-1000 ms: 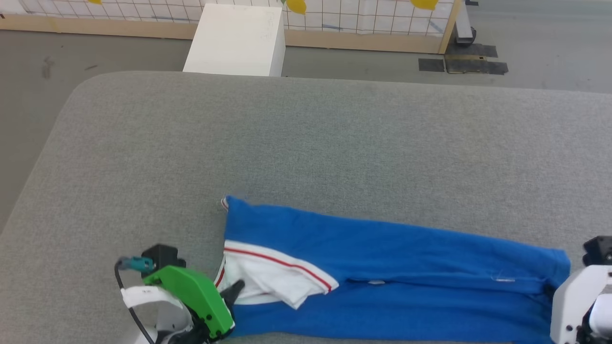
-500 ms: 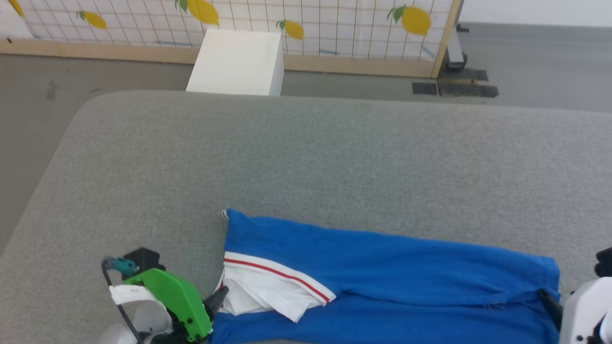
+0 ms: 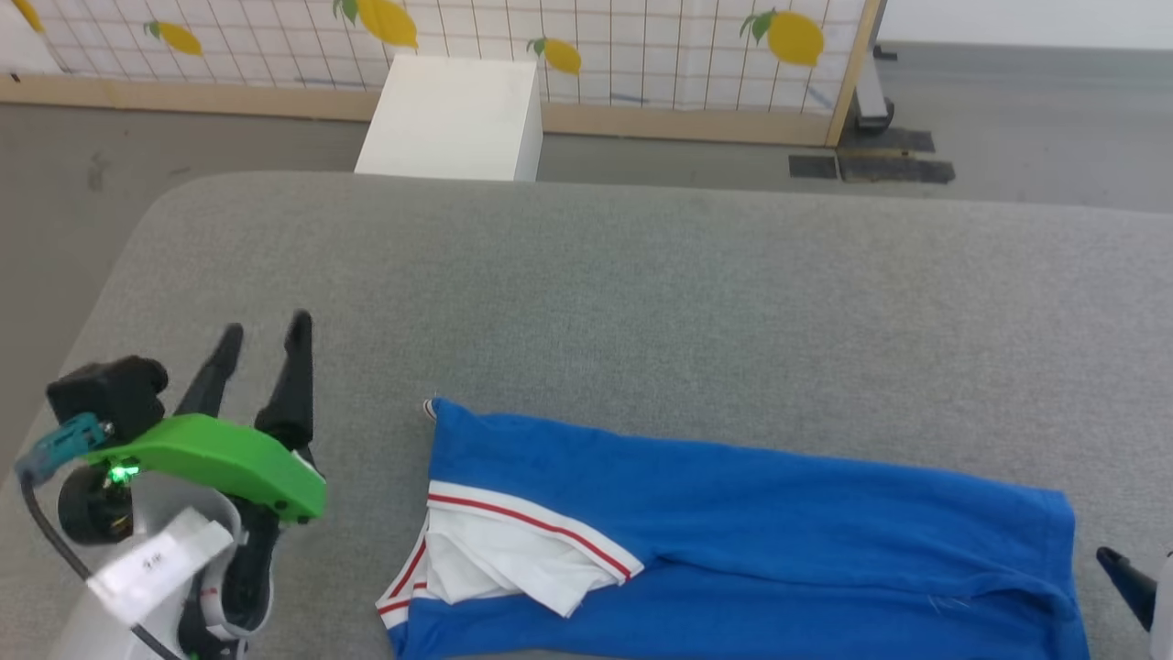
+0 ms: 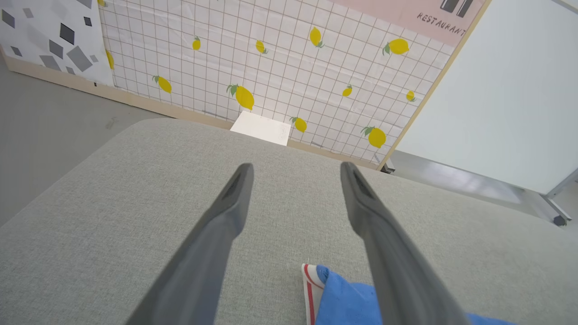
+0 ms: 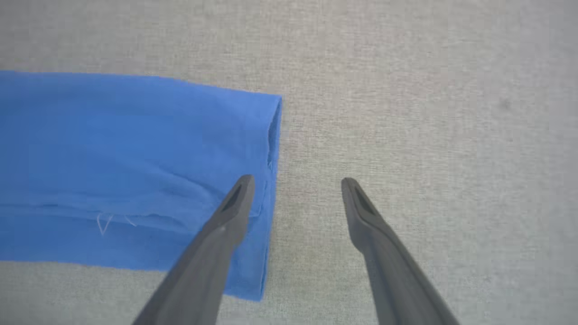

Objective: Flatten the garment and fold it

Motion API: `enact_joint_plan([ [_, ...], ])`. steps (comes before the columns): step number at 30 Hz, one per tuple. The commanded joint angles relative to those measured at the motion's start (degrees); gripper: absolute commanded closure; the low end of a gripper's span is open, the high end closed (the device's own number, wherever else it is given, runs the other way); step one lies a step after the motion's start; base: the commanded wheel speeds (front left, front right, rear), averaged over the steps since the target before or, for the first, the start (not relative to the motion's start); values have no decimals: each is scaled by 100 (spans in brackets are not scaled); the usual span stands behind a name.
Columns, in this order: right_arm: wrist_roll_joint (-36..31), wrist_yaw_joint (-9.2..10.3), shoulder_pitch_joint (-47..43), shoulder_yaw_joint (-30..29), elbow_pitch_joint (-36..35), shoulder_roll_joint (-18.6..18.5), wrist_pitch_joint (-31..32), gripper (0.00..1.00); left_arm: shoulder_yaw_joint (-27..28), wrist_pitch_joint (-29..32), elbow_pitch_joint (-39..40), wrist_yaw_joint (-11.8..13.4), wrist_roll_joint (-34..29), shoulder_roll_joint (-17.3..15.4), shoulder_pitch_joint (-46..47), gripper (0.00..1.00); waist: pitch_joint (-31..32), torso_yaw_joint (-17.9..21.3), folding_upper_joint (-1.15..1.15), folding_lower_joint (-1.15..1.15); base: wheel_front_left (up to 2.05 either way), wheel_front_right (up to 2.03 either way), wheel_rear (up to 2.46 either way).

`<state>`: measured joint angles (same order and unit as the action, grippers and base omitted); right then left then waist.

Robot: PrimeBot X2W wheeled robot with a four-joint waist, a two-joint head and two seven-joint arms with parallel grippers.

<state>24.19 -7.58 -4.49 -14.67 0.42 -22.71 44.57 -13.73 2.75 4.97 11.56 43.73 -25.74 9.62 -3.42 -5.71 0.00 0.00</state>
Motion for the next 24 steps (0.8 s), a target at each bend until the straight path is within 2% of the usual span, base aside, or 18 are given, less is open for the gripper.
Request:
enact_joint_plan([
  [1, 86, 9, 90, 155, 60, -120, -17, 0, -43, -373, -134, -137, -178, 57, 83, 0, -170, -75, 0, 0, 0, 0, 0],
  [5, 324, 9, 70, 399, 365, -282, -45, 0, -163, -1467, -484, -370, -764, 193, 235, 0, -349, -158, 0, 0, 0, 0, 0],
  [7, 432, 9, 65, 467, 517, -313, -52, 0, -171, -1669, -617, -394, -1022, 280, 311, 0, -429, -194, 0, 0, 0, 0, 0],
  [15, 694, 9, 217, 1016, 852, -375, -195, 0, 72, -1772, -734, -584, -1762, 691, 333, 0, -633, -211, 0, 0, 0, 0, 0],
  [24, 985, 9, 463, 1668, 937, -375, -123, 0, 438, -1774, -779, -904, -2131, 1115, 169, 0, -577, -188, 0, 0, 0, 0, 0],
])
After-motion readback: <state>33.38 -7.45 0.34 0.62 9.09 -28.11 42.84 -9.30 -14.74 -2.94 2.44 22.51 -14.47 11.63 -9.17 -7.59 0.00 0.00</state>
